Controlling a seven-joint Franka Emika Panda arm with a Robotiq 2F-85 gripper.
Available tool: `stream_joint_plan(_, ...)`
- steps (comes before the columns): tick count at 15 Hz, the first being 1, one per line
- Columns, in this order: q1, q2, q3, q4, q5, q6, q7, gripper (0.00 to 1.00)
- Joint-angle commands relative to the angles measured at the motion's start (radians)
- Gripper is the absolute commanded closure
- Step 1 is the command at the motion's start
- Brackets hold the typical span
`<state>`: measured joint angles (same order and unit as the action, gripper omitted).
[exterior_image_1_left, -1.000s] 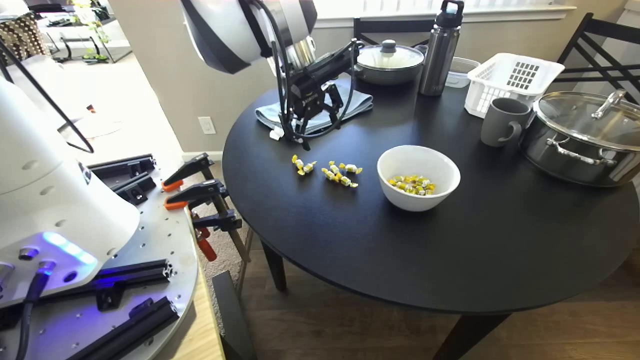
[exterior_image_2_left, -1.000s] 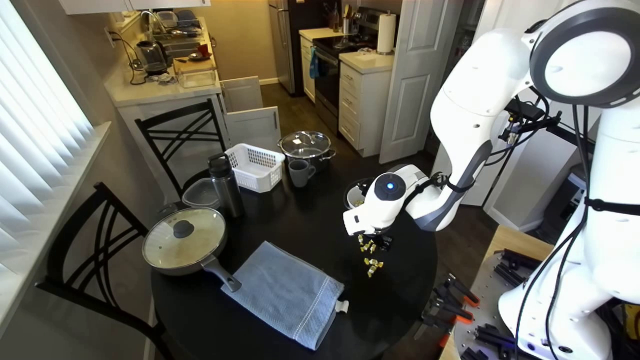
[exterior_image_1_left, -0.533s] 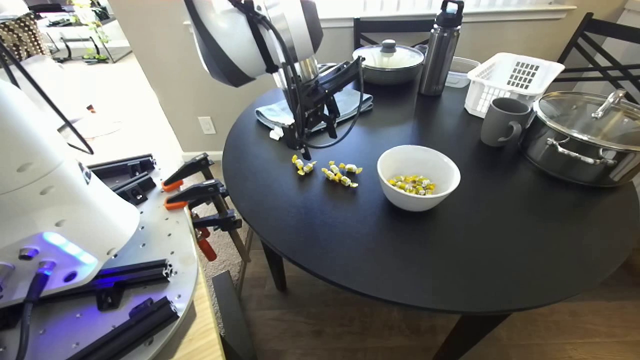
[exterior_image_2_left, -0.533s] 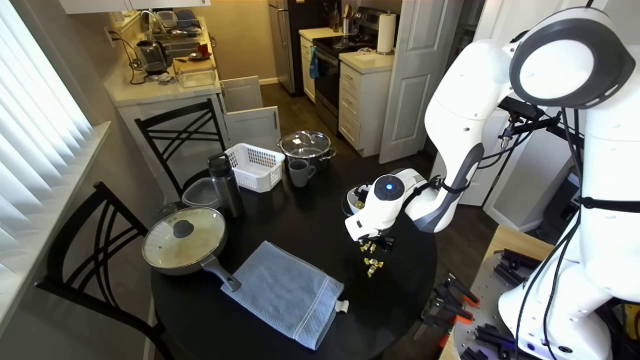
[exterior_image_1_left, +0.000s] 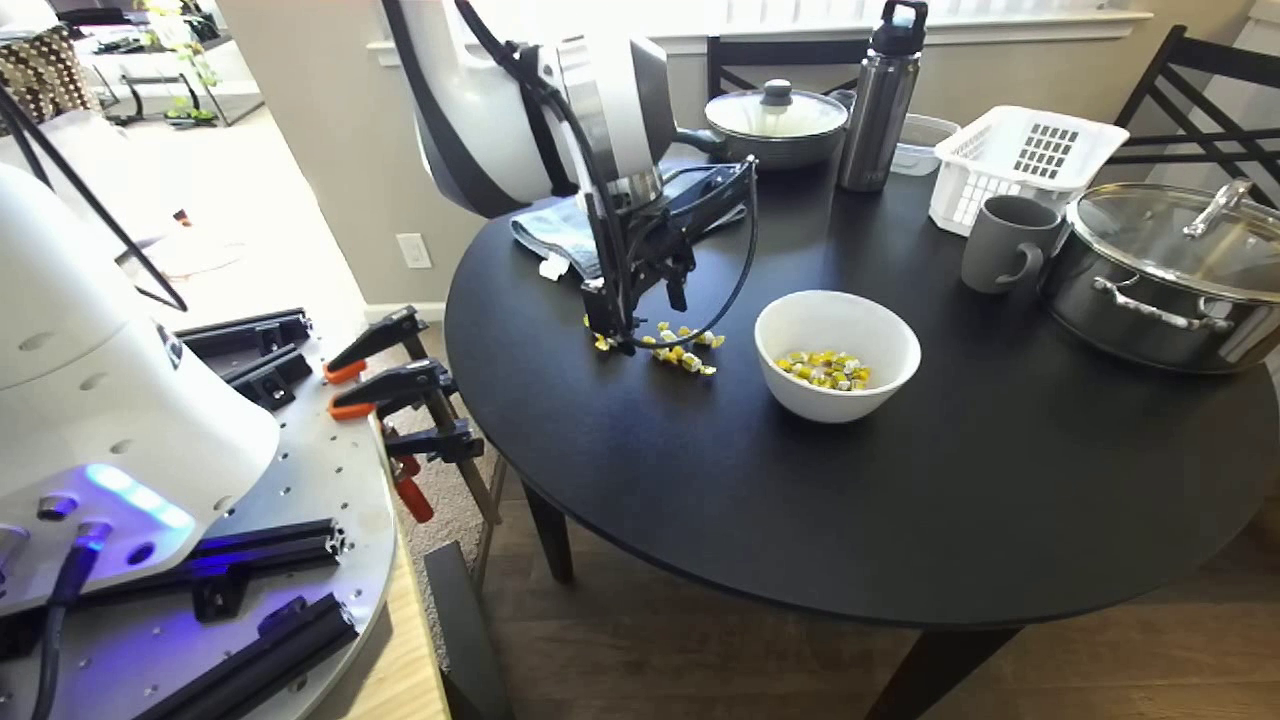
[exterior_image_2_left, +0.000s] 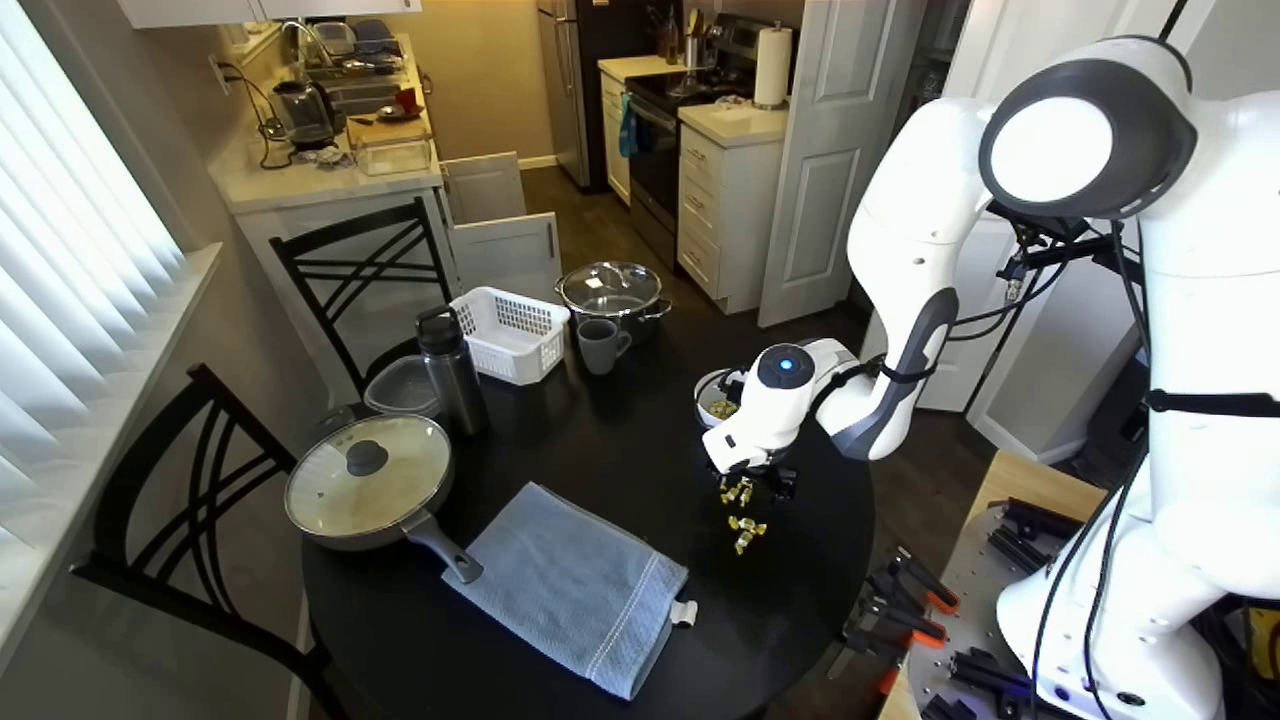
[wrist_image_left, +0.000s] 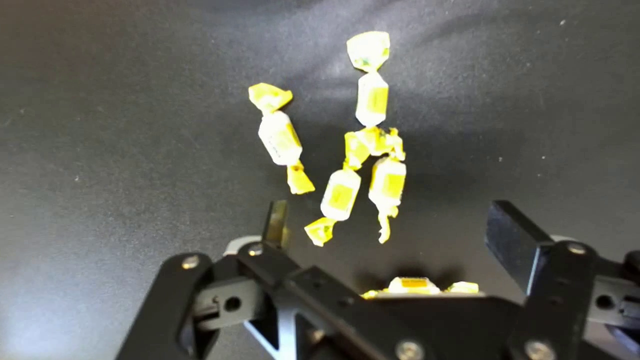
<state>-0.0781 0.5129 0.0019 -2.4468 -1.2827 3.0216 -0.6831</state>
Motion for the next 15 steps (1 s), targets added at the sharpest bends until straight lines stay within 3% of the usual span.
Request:
stream_joint_plan(1,-0.048,0.065,0.002,0.041,-0.017,0.07,-0.047,0.0)
stream_joint_plan(7,-0.074,0.131,0.006,0.096,-0.018,0.124,-0.06,0.0)
stream_joint_plan(8,-0.076,0.139,0.007,0.103,-0.02,0.139,-0.06,0.25)
stream_joint_plan(9,-0.078,0.147,0.008,0.105,-0.025,0.153,-0.065,0.26)
stream_joint_plan(15,-0.105,0.162,0.016,0.102,-0.015,0.2,-0.105,0.66)
